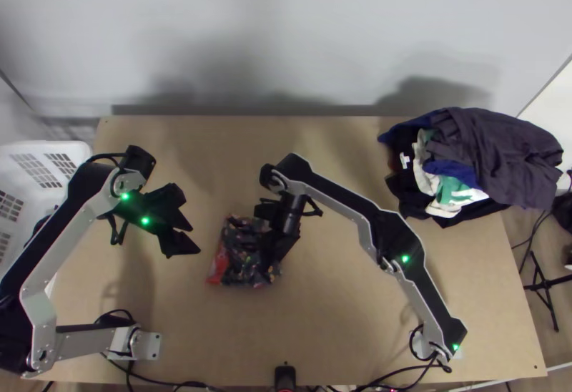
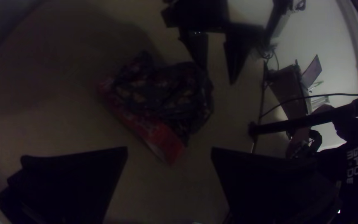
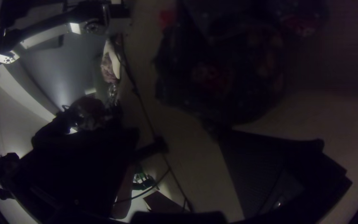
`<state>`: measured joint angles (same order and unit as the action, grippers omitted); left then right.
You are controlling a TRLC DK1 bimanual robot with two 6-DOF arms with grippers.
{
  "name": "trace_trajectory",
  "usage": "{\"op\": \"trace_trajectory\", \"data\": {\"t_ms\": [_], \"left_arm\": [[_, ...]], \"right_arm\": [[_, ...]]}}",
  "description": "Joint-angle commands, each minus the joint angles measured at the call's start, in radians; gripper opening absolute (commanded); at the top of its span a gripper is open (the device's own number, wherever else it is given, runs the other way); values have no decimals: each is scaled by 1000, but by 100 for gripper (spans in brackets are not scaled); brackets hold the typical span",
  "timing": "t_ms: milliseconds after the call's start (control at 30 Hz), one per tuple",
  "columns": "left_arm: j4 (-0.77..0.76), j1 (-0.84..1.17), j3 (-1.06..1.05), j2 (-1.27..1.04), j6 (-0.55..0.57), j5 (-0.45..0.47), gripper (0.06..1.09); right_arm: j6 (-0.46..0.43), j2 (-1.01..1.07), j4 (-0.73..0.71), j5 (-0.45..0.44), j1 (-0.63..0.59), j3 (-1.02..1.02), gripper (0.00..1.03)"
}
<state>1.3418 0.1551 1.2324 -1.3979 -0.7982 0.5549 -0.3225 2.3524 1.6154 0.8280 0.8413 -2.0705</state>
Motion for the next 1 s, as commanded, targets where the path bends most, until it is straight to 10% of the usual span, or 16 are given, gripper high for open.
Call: {"op": "trace_trajectory", "data": {"t_ms": [0, 267, 733, 967], "left_arm": [[2, -22, 2, 10, -13, 0, 104], [2, -35, 4, 11, -22, 4, 104], [8, -68, -2, 10, -52, 4, 104], [11, -92, -14, 27, -64, 4, 104]], "right_arm": [[-36, 42, 8, -6, 22, -25, 88], [-18, 65, -15, -32, 5, -83, 87], [11, 77, -45, -35, 41, -91, 2], [19, 45, -43, -29, 87, -163, 3]]}}
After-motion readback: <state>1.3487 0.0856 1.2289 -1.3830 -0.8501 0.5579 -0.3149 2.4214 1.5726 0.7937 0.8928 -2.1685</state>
